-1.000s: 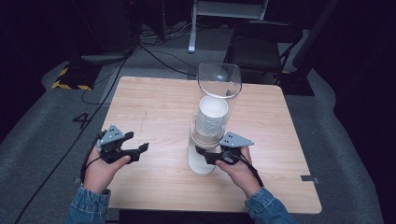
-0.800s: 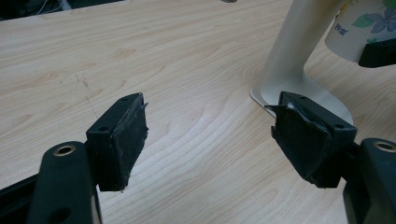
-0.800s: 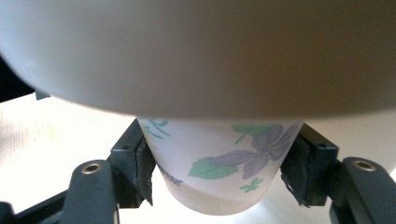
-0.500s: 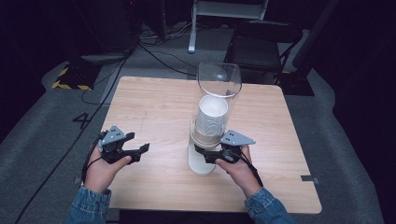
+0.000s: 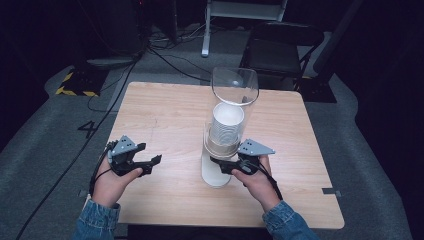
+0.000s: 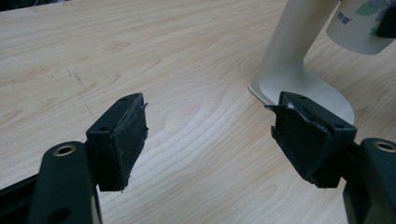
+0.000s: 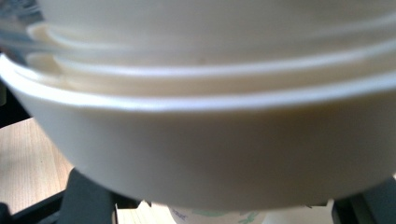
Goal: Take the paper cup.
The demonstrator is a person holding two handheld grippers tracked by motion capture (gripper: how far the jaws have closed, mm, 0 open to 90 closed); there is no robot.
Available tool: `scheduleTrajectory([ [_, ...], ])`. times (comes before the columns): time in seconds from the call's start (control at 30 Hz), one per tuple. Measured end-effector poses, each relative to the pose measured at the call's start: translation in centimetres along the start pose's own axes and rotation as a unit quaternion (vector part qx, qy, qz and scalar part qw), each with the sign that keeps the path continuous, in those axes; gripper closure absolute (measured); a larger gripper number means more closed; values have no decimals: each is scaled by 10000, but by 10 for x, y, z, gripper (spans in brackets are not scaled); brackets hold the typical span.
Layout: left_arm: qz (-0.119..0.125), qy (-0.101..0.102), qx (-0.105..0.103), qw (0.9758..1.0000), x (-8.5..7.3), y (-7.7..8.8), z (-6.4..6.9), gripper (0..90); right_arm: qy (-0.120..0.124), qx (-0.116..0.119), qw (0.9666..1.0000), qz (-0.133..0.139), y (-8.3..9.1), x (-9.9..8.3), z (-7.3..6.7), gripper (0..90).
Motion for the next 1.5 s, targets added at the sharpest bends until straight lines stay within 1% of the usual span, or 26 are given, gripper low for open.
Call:
scheduleTrajectory([
  [0.17,1,35,6,10000,0,0,1,261,-17,-13,10000,-15,1,-1,-1,341],
  [0.23,-10,-2,-2,10000,0,0,1,261,-46,-11,10000,-42,2,-1,-2,341],
  [0.27,-8,-3,-13,10000,0,0,2,261,-65,-5,10000,-53,3,-1,-2,342],
  [0.3,-2,9,-12,10000,0,-1,2,261,-157,17,9998,-85,3,-2,-2,342],
  [0.43,-4,8,-15,10000,0,-1,2,261,-146,17,9999,-75,3,-2,-3,342],
  [0.53,-8,13,-11,10000,0,-1,2,261,-197,20,9998,-60,3,-3,-2,339],
  [0.83,-13,-8,-39,10000,0,-1,4,261,-57,37,10000,-37,2,-4,0,340],
  [0.87,-23,1,-30,10000,-1,-2,3,261,84,13,9999,-121,2,-5,1,342],
  [0.9,-23,1,-30,10000,-1,-2,3,261,253,-4,9990,-371,1,-8,3,348],
  [0.93,-38,-1,-38,10000,-1,-2,3,261,282,2,9981,-542,-1,-13,4,350],
  [0.97,-38,-1,-38,10000,-1,-2,3,261,282,2,9981,-542,-1,-13,4,350],
  [1.0,-26,-11,-44,10000,-1,-2,4,261,216,22,9981,-578,-2,-24,5,351],
  [1.13,4,4,-42,10000,0,-1,3,261,220,50,9981,-571,0,-23,6,342],
  [1.23,-12,18,-43,10000,0,-1,3,261,185,55,9978,-627,1,-25,6,334],
  [1.3,-14,15,-47,10000,-1,-1,3,261,153,59,9973,-717,2,-26,5,332],
  [1.33,-12,25,-51,10000,-1,-1,3,261,153,59,9973,-717,2,-26,5,332],
  [1.37,-10,9,-44,10000,0,-1,2,261,148,61,9966,-806,4,-28,6,330],
  [1.5,-18,27,-52,10000,-1,-1,3,261,164,16,9949,-994,6,-33,8,327],
])
Point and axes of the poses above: each handheld gripper's, and its own axes: y roughly backward along the jaws, x roughly out of its top, z roughly to its right, the point moved 1 cm from there along -y, roughly forward along the jaws, and after that the axes turned 12 degrees about z, right-handed, at the moved point
